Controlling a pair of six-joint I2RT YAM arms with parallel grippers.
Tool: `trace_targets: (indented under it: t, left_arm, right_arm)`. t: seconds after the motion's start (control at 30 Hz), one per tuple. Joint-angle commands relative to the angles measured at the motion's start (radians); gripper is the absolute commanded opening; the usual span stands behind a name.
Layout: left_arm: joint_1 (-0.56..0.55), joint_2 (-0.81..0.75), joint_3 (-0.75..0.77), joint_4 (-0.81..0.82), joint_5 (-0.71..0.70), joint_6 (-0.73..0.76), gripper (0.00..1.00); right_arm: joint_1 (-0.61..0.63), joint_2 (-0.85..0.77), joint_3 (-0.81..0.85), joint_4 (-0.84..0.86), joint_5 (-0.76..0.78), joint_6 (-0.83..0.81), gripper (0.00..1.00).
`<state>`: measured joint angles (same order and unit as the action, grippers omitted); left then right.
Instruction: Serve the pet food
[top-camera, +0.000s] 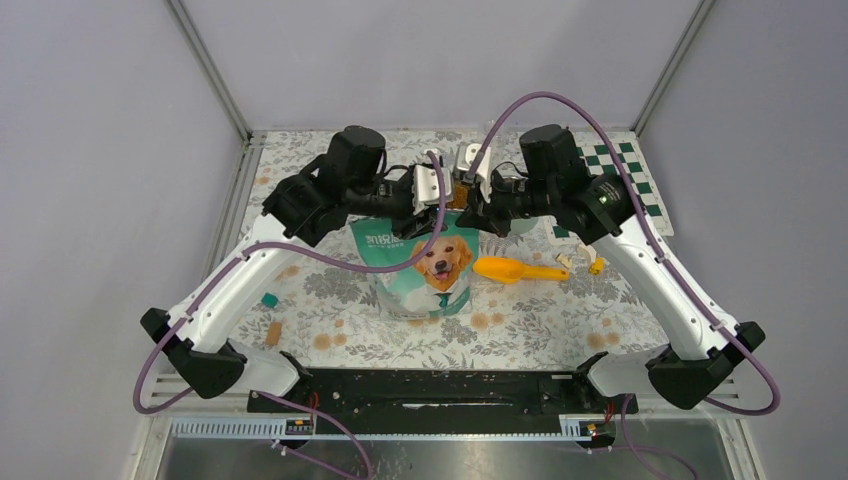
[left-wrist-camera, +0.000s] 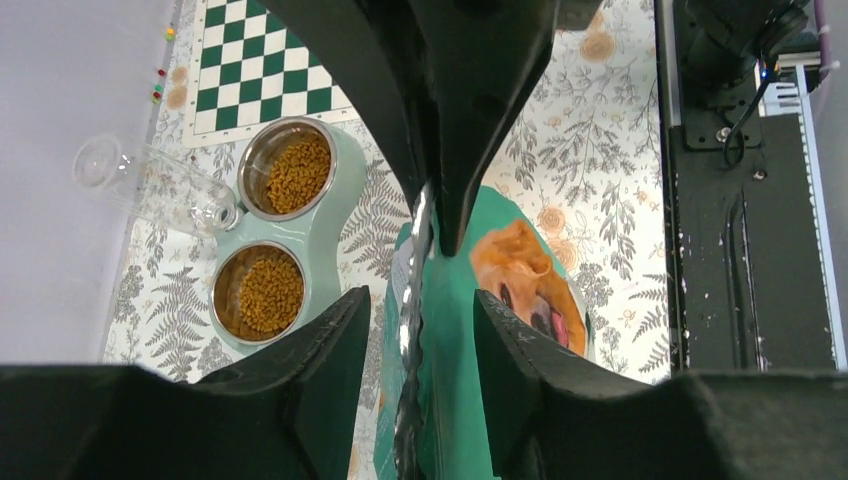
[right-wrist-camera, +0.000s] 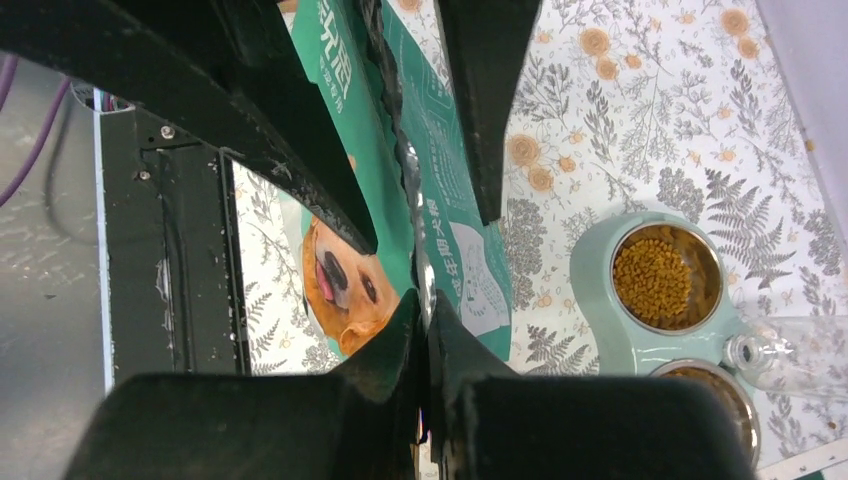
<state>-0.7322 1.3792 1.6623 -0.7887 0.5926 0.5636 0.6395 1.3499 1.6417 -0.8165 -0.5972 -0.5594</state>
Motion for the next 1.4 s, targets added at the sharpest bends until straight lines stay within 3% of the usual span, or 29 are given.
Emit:
trace_targets:
  t: [0.0,0.2,0.23,0.3,0.33,0.5,0.63,0.8,1.0,1.37]
  left_arm:
    - [-0.006,-0.013,0.027,-0.023,-0.018,0.046,0.42]
    - [-0.010,-0.006,0.025,-0.051,-0.034,0.066,0.26]
    - [-0.011,-0.002,0.030,-0.062,-0.041,0.074,0.22]
    - [-0.012,0.003,0.049,-0.095,-0.072,0.093,0.02]
    - [-0.011,0.001,0.057,-0.110,-0.100,0.100,0.00]
    - [-0.010,-0.049,0.060,-0.197,-0.267,0.167,0.00]
    - [-0.011,-0.083,0.058,-0.311,-0.420,0.209,0.00]
    - [-0.008,-0.176,-0.050,-0.337,-0.578,0.206,0.00]
    - [0.042,-0.263,-0.135,-0.326,-0.646,0.208,0.00]
    - [0.185,-0.327,-0.145,-0.323,-0.626,0.231,0.00]
  right_arm:
    - [-0.029,-0.079,-0.030,0.161,-0.072,0.102,0.00]
    - [-0.035,-0.110,-0.089,0.257,-0.085,0.183,0.00]
    - [-0.034,-0.110,-0.090,0.264,-0.082,0.193,0.00]
    - [-0.034,-0.107,-0.085,0.277,-0.066,0.217,0.00]
    - [-0.034,-0.104,-0.079,0.282,-0.051,0.231,0.00]
    - [-0.035,-0.100,-0.042,0.284,0.079,0.304,0.00]
    - [-0.034,-0.125,-0.035,0.300,0.284,0.359,0.00]
    - [-0.034,-0.160,-0.042,0.319,0.369,0.373,0.00]
    - [-0.035,-0.187,-0.063,0.319,0.429,0.376,0.00]
    - [-0.035,-0.191,-0.073,0.313,0.408,0.355,0.00]
